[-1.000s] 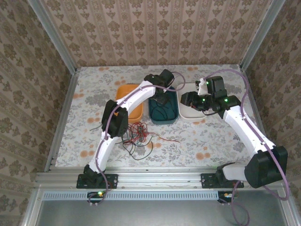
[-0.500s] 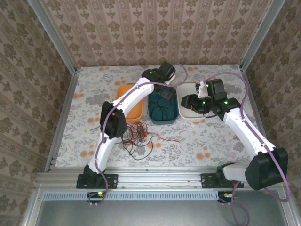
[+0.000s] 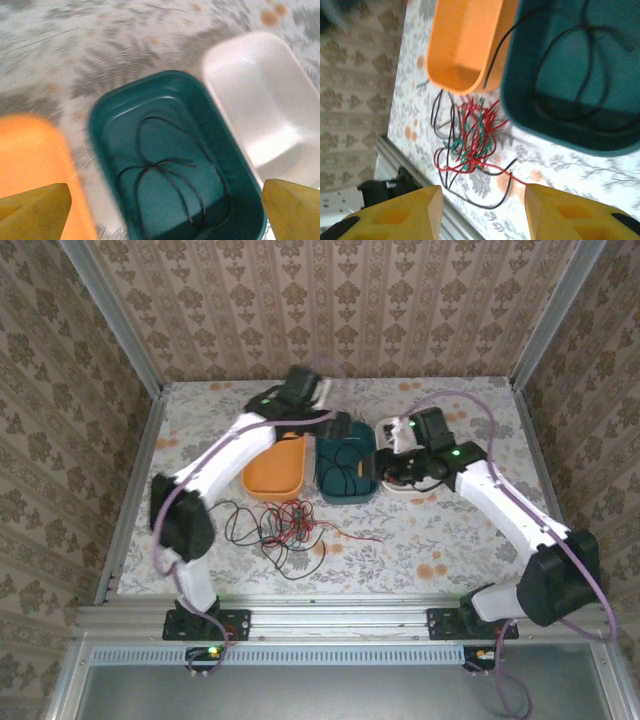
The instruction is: Untangle the cables
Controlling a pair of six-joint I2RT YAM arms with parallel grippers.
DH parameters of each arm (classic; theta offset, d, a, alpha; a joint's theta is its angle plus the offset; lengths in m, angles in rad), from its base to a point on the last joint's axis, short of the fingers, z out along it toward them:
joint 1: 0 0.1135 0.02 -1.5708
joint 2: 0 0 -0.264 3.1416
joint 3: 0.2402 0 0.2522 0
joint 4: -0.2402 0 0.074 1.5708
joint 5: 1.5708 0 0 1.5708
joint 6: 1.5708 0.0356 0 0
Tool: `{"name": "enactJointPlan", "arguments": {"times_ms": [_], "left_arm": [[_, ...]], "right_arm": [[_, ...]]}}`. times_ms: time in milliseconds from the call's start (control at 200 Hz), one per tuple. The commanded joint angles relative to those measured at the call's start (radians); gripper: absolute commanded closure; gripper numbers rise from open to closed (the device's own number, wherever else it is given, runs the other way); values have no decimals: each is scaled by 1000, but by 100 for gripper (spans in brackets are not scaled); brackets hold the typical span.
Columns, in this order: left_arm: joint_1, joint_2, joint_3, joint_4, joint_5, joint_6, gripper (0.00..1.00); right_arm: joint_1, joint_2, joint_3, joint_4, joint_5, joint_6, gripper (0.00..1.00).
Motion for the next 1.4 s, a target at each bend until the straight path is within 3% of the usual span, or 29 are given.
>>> {"name": "enactJointPlan", "arguments": {"times_ms": [0,150,280,445,560,675,835,985,1210,1395], "left_arm": [[92,-200,-239,143,-41,-210,1],[209,-419,-506,95,-145,-225,1],[315,-550,-663,68,-126,-252,1],[367,-605,-735,55,-94,-242,0],[366,-587,-740,64,-68,-239,0],[359,-582,-767,159,-6,-240,0],[336,-567,-753,180,-15,-241,0],[319,-547,-733,167,-31,-238,0],[319,-539,-716,144,-71,-241,0],[338,-546,-694,94,-101,-212,0]], "right_arm": [[73,93,59,-24,-11,-4,52],[153,250,187,-53,81,40,53],[205,364,359,-191,238,4,54],[200,369,429,-259,386,-42,52],[165,364,467,-307,451,-186,50],[92,343,413,-219,517,-261,49],[-22,337,311,43,540,-200,48],[-76,467,349,207,758,-168,48],[-106,894,858,55,687,-210,48],[-105,956,910,73,620,-164,48]]}}
